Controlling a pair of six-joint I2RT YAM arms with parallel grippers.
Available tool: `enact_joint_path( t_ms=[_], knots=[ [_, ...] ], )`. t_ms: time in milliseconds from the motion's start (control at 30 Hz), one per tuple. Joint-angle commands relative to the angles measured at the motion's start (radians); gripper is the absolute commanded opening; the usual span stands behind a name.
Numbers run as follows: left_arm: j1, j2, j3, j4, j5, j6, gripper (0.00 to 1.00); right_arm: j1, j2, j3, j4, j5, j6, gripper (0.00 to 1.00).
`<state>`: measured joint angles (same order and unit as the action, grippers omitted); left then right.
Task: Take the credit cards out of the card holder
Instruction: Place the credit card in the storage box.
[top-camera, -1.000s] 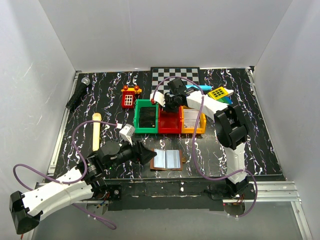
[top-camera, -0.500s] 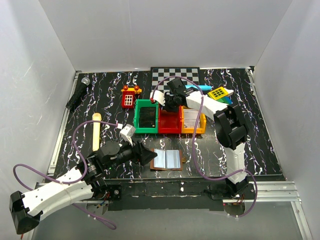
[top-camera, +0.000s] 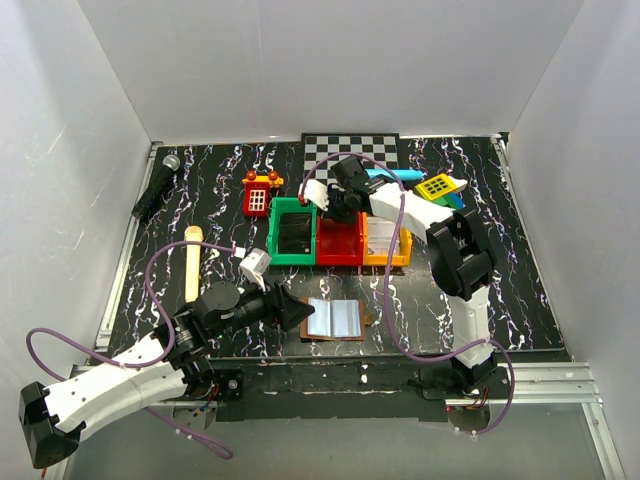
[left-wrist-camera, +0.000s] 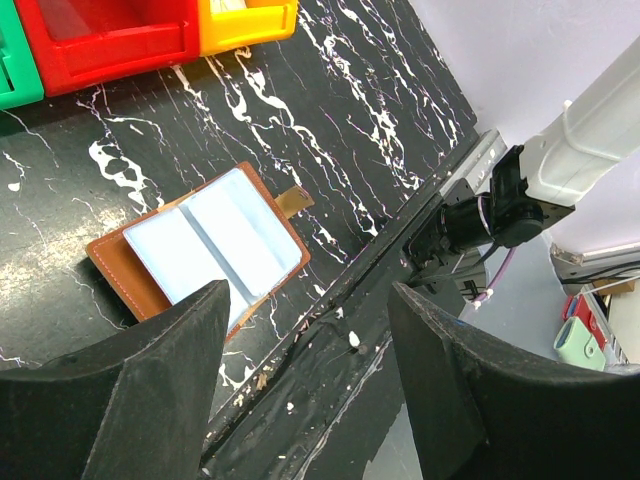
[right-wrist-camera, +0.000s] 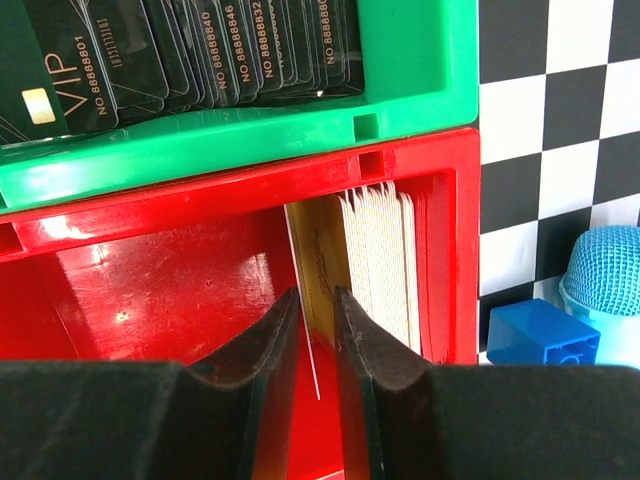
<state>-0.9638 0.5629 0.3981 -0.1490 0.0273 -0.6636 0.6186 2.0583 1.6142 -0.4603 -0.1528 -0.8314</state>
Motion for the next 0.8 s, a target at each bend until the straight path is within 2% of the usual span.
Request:
enact_joint_path(
  t_ms=[0, 100, 133, 167, 767],
  knots=[
    [0.005, -0.004, -0.018, 0.019, 0.008, 0.002, 0.64, -0.011, -0.018, 0.062, 0.101, 0.081, 0.011, 0.29],
    [0.005, -0.003, -0.019, 0.020, 0.010, 0.002, 0.64, -0.011, -0.023, 0.069, 0.107, 0.088, 0.015, 0.37],
    [0.005, -0.003, -0.019, 0.020, 0.010, 0.002, 0.64, -0.010, -0.024, 0.070, 0.109, 0.088, 0.015, 0.47],
    [0.005, -0.004, -0.018, 0.020, 0.010, 0.002, 0.64, -0.010, -0.026, 0.070, 0.112, 0.090, 0.018, 0.48],
    [0.005, -0.011, -0.024, 0.023, 0.014, -0.001, 0.64, -0.008, -0.010, 0.090, 0.158, 0.245, 0.041, 0.50]
  ],
)
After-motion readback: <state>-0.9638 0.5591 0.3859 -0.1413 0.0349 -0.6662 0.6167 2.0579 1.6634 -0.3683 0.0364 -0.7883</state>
